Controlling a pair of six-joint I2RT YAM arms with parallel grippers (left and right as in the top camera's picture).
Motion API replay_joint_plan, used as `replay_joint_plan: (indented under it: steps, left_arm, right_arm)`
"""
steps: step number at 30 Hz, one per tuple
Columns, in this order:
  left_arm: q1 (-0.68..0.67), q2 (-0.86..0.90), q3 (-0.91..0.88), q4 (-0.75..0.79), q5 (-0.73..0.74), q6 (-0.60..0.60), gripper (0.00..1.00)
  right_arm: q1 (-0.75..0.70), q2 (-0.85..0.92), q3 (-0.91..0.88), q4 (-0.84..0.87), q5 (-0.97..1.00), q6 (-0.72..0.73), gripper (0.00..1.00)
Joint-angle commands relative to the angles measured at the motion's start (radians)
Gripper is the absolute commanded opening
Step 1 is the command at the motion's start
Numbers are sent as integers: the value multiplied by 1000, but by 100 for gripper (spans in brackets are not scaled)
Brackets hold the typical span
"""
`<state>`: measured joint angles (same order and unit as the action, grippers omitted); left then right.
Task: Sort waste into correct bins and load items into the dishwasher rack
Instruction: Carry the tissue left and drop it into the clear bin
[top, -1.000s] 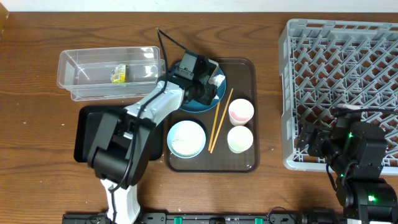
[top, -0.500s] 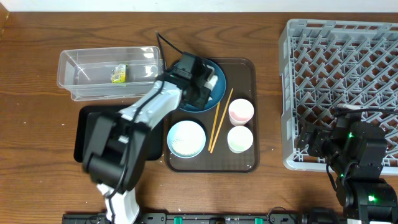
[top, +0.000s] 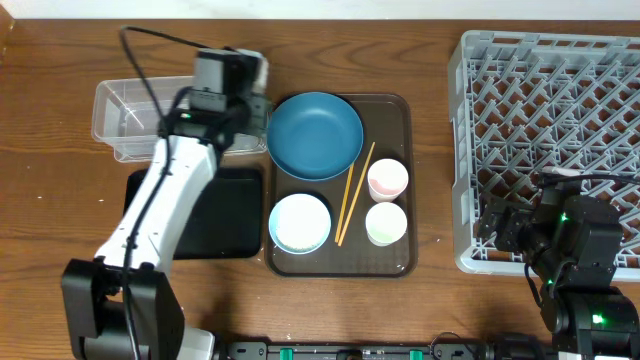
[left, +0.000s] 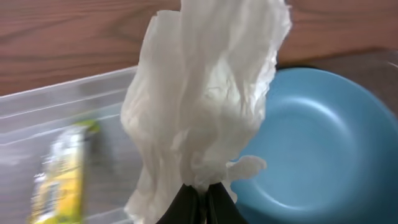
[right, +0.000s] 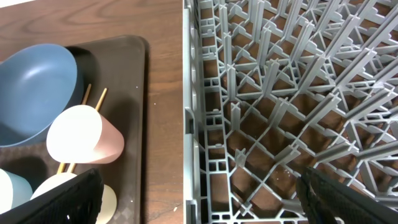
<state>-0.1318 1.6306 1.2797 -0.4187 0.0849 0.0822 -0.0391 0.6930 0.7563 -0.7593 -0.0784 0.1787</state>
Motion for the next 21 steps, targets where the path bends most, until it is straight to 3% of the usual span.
replay_joint_plan:
  steps: [1, 3, 4, 5, 10, 17, 21]
  left_arm:
    - [61, 19, -4, 17, -26, 6, 8]
    - [86, 29, -4, 32, -26, 6, 12]
    - [95, 30, -4, 36, -26, 6, 17]
    - [101, 30, -4, 38, -26, 6, 33]
    - [105, 29, -4, 24, -18, 5, 54]
    - [98, 0, -4, -31, -14, 5, 60]
    - [95, -67, -4, -100, 82, -29, 64]
  right_arm:
    - [13, -3, 21, -1, -5, 8, 98]
    - [13, -3, 21, 0, -5, 8, 98]
    - [13, -3, 21, 0, -5, 8, 98]
    - [13, -3, 21, -1, -5, 8, 98]
    - [13, -3, 21, -1, -5, 8, 98]
    - [13, -3, 21, -2, -5, 8, 98]
    - [13, -3, 21, -1, -5, 8, 98]
